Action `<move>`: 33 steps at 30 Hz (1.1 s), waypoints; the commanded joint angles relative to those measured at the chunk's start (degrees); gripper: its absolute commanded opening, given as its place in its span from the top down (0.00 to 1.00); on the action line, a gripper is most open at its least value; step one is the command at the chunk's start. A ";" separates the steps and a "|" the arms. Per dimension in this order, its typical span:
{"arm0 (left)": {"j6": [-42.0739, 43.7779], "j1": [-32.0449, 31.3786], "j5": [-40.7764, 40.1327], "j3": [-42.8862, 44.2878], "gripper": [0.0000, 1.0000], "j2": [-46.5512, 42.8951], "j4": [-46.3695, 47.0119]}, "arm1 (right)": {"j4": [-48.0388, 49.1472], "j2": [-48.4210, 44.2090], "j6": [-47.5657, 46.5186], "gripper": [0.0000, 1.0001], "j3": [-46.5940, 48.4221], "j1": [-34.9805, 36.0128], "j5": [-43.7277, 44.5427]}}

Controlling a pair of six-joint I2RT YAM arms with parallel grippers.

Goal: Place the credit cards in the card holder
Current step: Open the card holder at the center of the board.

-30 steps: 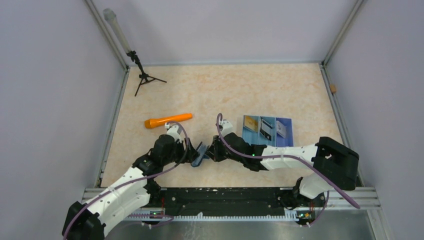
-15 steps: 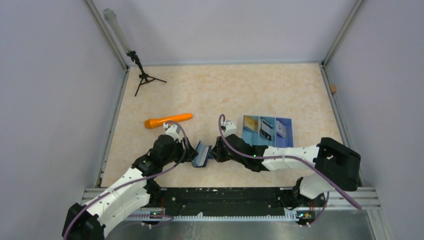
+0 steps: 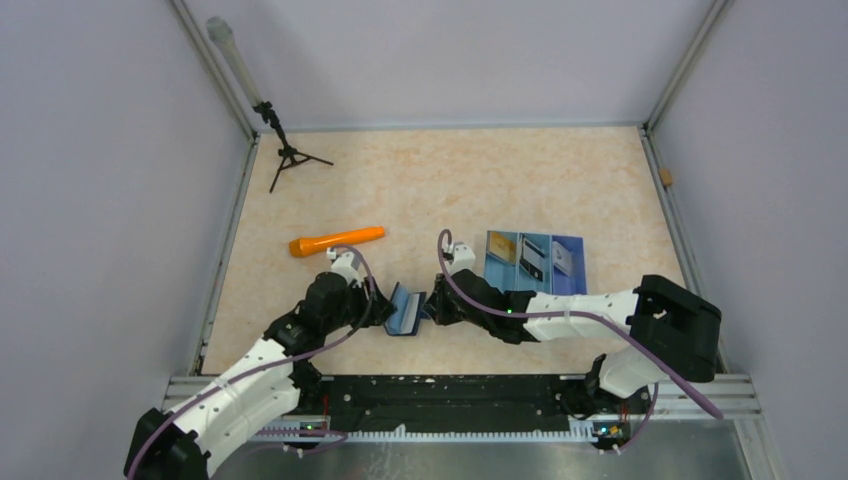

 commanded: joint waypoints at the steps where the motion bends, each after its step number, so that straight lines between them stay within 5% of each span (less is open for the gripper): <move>1: 0.29 -0.24 -2.66 0.59 0.47 -0.10 -1.07 | -1.02 0.49 0.97 1.00 0.61 0.49 2.78; 4: 0.48 -0.29 -3.07 0.47 0.49 -0.97 -1.43 | -2.56 0.95 1.31 1.00 1.11 0.57 3.70; 12: -0.67 -0.26 -5.16 0.19 0.78 -1.63 -2.95 | -7.91 1.21 1.11 1.00 3.74 0.52 7.15; 19: -3.97 -0.28 -4.43 -0.36 0.99 -3.06 -2.31 | -9.20 -3.33 -3.08 0.64 7.11 0.52 5.35; 29: -7.96 -0.29 -2.39 -0.89 1.00 -7.09 -2.14 | -3.82 -5.06 -6.77 0.46 10.99 2.44 -1.15; 33: -8.39 -0.21 -1.83 -1.14 1.00 -7.22 -2.05 | 2.31 -1.56 -5.70 0.47 10.80 2.37 -4.74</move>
